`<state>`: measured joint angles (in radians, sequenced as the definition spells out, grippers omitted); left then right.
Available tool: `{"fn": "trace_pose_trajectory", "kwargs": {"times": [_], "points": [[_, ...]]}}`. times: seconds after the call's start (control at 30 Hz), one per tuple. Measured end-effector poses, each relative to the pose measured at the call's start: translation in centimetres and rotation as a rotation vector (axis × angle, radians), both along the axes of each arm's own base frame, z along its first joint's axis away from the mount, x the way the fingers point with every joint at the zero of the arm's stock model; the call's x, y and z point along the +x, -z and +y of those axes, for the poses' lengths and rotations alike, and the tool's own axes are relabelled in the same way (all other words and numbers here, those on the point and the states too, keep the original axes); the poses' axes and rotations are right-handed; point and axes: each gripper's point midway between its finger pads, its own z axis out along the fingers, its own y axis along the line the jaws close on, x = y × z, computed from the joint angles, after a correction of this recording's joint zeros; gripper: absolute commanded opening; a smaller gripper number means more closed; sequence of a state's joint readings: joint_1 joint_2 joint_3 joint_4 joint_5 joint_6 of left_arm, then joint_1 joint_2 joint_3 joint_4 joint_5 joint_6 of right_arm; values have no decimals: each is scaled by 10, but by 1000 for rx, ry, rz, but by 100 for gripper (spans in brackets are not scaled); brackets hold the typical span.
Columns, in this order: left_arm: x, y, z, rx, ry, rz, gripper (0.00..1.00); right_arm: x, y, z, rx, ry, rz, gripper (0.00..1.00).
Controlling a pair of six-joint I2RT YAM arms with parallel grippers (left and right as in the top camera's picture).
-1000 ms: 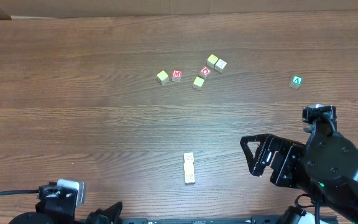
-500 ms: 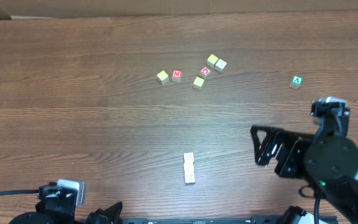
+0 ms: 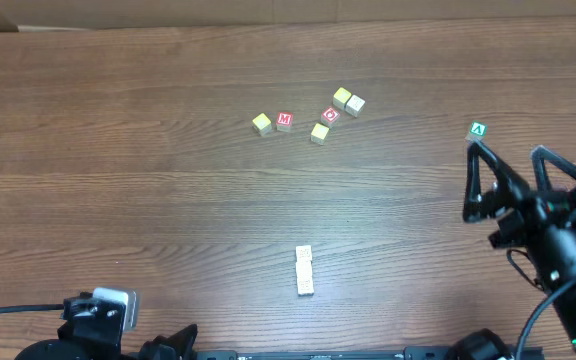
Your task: Flip 3 blocks
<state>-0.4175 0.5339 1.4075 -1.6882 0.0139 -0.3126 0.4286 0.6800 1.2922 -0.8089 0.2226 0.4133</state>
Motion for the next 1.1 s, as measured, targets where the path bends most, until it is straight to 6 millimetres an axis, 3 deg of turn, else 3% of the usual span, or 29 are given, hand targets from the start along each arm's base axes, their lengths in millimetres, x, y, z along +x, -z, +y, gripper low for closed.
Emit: {"fn": "trace_pose_trajectory", "kwargs": {"times": [0.13, 0.4, 0.57, 0.83, 1.1], "points": [[0, 0, 0, 0, 0, 0, 100, -3, 28, -4, 2, -17, -138, 100], [0, 0, 0, 1, 0, 1, 100, 4, 114, -5, -31, -40, -270, 100], [0, 0, 0, 1, 0, 2, 100, 9, 156, 0, -127, -77, -349, 100], [0, 0, 0, 1, 0, 2, 100, 16, 203, 3, -219, -92, -326, 100], [0, 0, 0, 1, 0, 2, 100, 23, 222, -15, -143, 17, -264, 100]]}}
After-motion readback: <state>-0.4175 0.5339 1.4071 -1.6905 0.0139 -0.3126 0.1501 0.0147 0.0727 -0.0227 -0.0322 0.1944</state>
